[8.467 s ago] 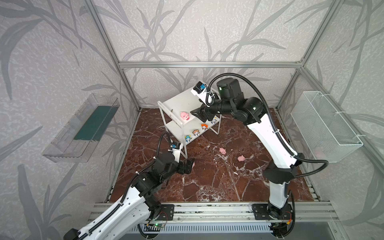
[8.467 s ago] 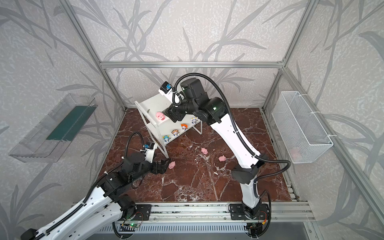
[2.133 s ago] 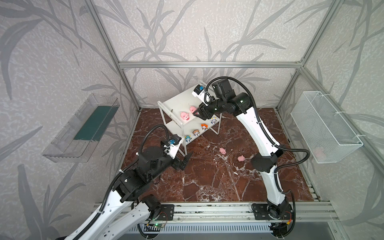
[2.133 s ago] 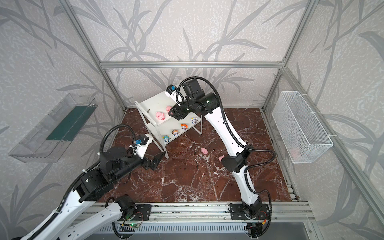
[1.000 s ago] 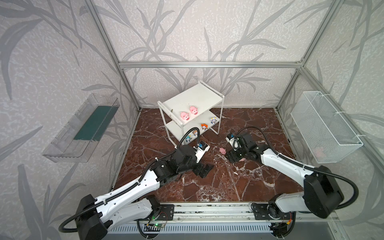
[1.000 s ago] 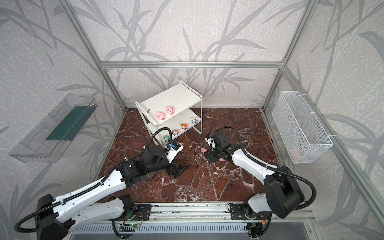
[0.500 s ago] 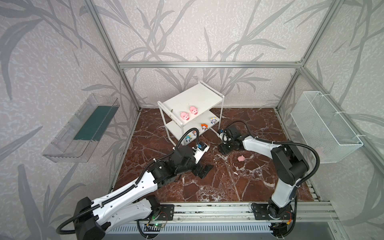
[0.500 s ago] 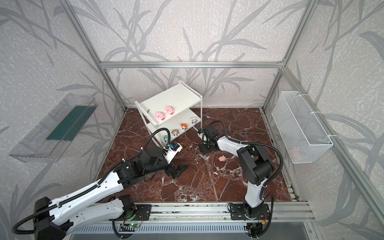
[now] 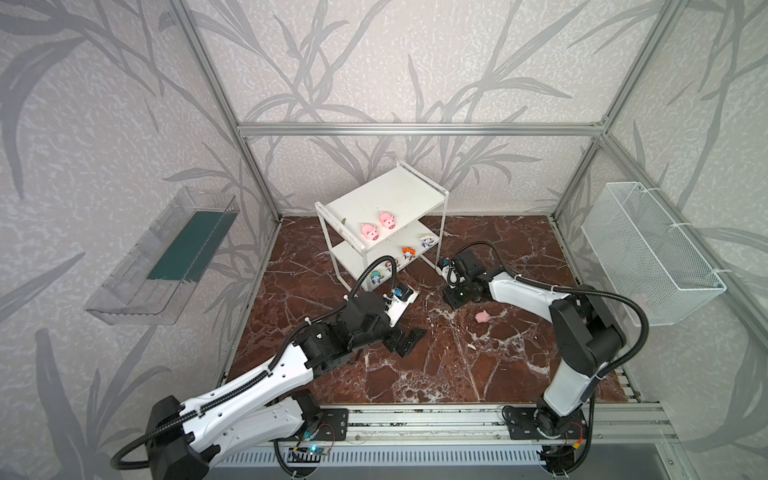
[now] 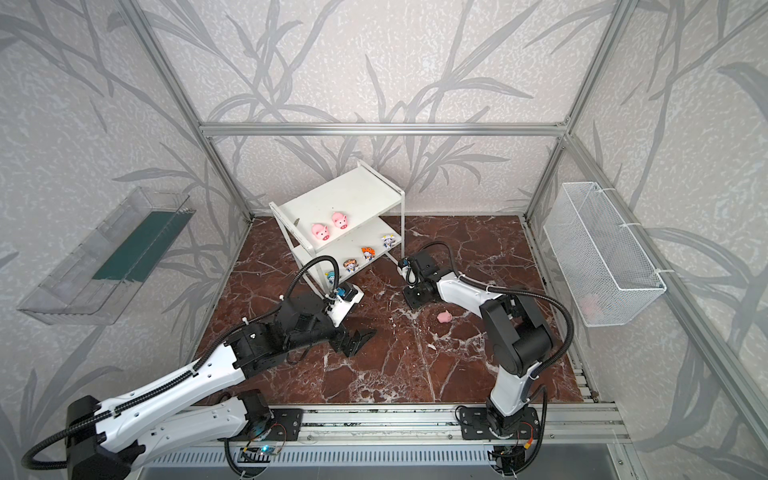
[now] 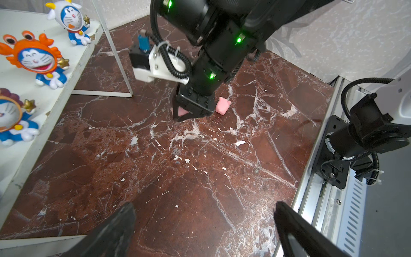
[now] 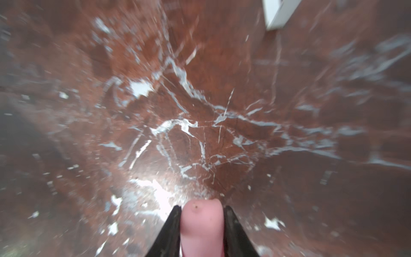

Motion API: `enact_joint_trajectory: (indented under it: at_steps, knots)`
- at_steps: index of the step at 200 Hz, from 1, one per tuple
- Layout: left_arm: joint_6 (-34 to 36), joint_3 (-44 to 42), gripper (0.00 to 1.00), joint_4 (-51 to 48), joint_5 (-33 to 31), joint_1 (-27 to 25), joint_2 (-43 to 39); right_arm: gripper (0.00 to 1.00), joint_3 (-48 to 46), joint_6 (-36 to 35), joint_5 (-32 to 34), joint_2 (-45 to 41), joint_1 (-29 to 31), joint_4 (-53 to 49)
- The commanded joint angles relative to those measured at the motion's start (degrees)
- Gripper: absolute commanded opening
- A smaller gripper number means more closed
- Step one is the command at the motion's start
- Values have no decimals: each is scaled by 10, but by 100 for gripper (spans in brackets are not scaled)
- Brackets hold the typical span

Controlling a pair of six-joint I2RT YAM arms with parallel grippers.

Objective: Place and organize the plastic toys onto the shelf
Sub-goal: 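Lift the pink pig and carry it up to the top shelf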

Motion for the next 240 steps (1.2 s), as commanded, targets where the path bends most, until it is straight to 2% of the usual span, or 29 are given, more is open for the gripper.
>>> enact_joint_trajectory:
  at_steps: [1,43,69,135,184,240]
  knots:
    - [13,10,99,-23,-11,-3,-17,30,15,-6,-1,-76,-8,-32]
    - [25,16,99,-60,-32,-3,-55,30,78,-29,-42,-174,-21,-53]
    - [37,25,99,-67,-58,-3,-75,31,167,-43,-90,-178,-26,-86]
    - [90,75,99,-74,-117,-3,-112,30,430,-42,-180,-51,-22,-181]
    - [97,57,99,-63,-146,-3,-168,30,609,-52,-189,67,-1,-269]
    - [119,82,99,-73,-149,-3,-179,31,827,-60,-181,202,32,-369]
